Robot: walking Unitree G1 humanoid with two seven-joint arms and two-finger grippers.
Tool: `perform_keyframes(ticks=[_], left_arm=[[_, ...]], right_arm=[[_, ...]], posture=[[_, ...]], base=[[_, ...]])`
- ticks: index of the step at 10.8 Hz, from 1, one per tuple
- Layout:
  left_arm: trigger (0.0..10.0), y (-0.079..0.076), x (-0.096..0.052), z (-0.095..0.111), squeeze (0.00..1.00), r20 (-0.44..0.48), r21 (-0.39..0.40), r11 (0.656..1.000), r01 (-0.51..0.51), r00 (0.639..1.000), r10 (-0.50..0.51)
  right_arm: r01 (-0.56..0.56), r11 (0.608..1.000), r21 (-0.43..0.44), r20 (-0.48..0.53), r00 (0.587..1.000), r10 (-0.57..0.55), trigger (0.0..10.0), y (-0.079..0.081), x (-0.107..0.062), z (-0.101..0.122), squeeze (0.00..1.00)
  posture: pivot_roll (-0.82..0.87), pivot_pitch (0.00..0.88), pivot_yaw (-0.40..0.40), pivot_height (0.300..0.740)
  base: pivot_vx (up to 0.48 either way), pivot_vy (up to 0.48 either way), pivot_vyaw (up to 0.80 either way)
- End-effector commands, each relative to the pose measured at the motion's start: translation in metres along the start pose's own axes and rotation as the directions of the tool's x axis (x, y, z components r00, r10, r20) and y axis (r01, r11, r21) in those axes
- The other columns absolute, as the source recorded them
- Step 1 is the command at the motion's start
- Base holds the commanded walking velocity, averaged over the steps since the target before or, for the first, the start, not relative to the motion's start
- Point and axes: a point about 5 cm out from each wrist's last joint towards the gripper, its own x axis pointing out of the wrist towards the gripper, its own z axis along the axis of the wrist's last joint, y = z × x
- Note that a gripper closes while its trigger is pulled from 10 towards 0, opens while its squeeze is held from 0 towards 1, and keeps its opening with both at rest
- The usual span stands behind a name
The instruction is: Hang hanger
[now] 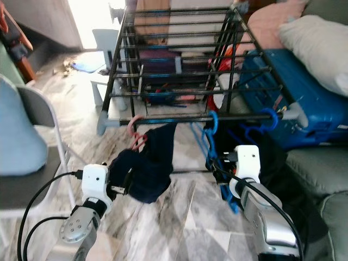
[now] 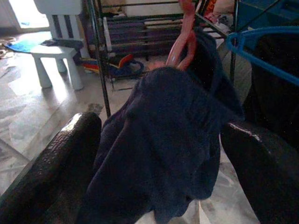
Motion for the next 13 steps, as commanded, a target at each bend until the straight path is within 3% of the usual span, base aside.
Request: perform_keyframes(ticks=[1, 6, 7, 8, 10, 11, 13], left_arm=[[10.0, 0.001, -0.001, -0.003, 0.00, -0.013, 0.009, 1.000, -0.002, 1.000, 0.002], [10.0, 0.000, 0.000, -0.004, 0.00, -0.013, 0.011, 1.000, 0.003, 1.000, -0.003], [10.0, 0.000, 0.001, -0.004, 0.00, -0.013, 0.013, 1.000, 0.004, 1.000, -0.004], [10.0, 0.000, 0.002, -0.004, 0.00, -0.013, 0.014, 1.000, 0.003, 1.000, -0.003], [10.0, 0.002, 0.003, 0.001, 0.00, 0.013, 0.026, 1.000, -0.006, 1.000, 0.006], [10.0, 0.002, 0.005, 0.004, 0.00, 0.021, 0.027, 1.000, -0.011, 1.000, 0.011], [10.0, 0.003, 0.004, 0.003, 0.00, 0.019, 0.025, 0.999, -0.020, 1.000, 0.019]], right_arm=[[-0.008, 1.000, 0.009, -0.021, 1.000, 0.008, 10.0, 0.002, 0.002, -0.003, 0.00], [-0.019, 1.000, 0.015, -0.026, 0.999, 0.019, 10.0, 0.004, 0.003, -0.004, 0.00], [0.004, 1.000, -0.026, -0.006, 1.000, -0.004, 10.0, 0.005, 0.004, -0.002, 0.00], [0.003, 1.000, -0.006, 0.016, 1.000, -0.002, 10.0, 0.007, 0.006, 0.000, 0.00], [0.080, 0.984, -0.158, 0.090, 0.994, -0.067, 10.0, 0.009, 0.009, 0.003, 0.00], [-0.004, 0.993, -0.117, 0.051, 0.999, 0.010, 10.0, 0.012, 0.009, -0.001, 0.00], [-0.029, 0.995, -0.096, 0.057, 0.998, 0.035, 10.0, 0.016, 0.008, -0.003, 0.00]], posture=[[-0.10, 0.000, 0.016, 0.740], [-0.11, 0.000, 0.016, 0.740], [-0.10, 0.000, 0.016, 0.740], [-0.10, 0.000, 0.018, 0.740], [-0.09, 0.000, 0.021, 0.740], [-0.09, 0.000, 0.018, 0.740], [-0.08, 0.000, 0.015, 0.740]], base=[[-0.285, 0.000, 0.00], [-0.284, 0.000, 0.00], [-0.285, 0.000, 0.00], [-0.285, 0.000, 0.00], [-0.283, 0.000, 0.00], [-0.281, 0.000, 0.00], [-0.283, 0.000, 0.00]])
